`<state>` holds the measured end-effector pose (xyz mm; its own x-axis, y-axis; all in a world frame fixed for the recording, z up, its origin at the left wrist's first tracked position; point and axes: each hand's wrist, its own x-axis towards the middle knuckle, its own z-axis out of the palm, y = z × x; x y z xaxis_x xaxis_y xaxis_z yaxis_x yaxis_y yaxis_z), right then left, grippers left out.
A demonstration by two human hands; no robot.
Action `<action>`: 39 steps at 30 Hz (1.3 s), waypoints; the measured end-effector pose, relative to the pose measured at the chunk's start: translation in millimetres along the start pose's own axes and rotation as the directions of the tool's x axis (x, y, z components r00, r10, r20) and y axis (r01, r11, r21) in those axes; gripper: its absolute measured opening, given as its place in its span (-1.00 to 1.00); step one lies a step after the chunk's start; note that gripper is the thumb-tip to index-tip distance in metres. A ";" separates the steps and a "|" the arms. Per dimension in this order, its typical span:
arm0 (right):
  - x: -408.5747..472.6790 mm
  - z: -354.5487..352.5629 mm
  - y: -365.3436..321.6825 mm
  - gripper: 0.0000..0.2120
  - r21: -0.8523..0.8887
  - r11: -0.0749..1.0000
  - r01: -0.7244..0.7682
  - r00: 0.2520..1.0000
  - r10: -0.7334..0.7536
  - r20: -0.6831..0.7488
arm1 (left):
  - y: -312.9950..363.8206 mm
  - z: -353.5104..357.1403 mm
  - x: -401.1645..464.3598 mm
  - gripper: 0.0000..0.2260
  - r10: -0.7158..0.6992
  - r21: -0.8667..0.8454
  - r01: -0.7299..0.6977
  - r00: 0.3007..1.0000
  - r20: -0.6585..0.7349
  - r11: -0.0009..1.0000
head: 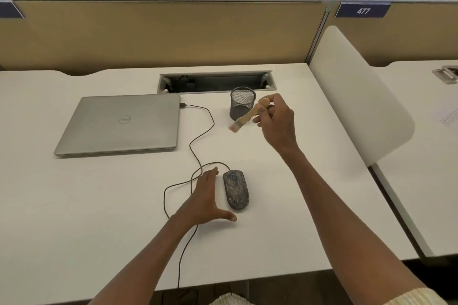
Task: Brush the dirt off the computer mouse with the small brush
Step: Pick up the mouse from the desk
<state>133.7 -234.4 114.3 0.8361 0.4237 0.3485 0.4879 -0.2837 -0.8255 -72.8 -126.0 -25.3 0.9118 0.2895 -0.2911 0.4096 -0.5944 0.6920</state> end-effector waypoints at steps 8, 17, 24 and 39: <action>-39.4 0.3 17.1 -0.97 0.088 0.994 -0.064 0.998 0.064 0.000 | 1.4 9.8 13.8 0.40 0.006 0.095 -0.001 0.999 -0.047 0.996; -61.9 -12.3 38.6 -0.97 0.135 0.984 -0.117 0.993 0.115 0.022 | -5.5 17.3 22.9 0.32 0.030 0.120 -0.015 0.992 -0.123 0.993; -63.3 -22.9 47.6 -0.94 0.117 0.983 -0.141 0.990 0.140 0.015 | -3.6 24.2 22.2 0.24 0.047 0.130 -0.024 0.984 -0.174 0.991; -62.8 -32.3 38.8 -0.96 0.101 0.990 -0.097 0.995 0.099 -0.012 | -4.0 19.3 16.0 0.06 0.108 -0.005 -0.112 0.971 -0.215 0.994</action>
<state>108.3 -299.7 74.7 0.8832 0.3833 0.2703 0.3764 -0.2354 -0.8960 -59.4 -133.5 -45.5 0.9235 0.3780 -0.0653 0.3047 -0.6193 0.7236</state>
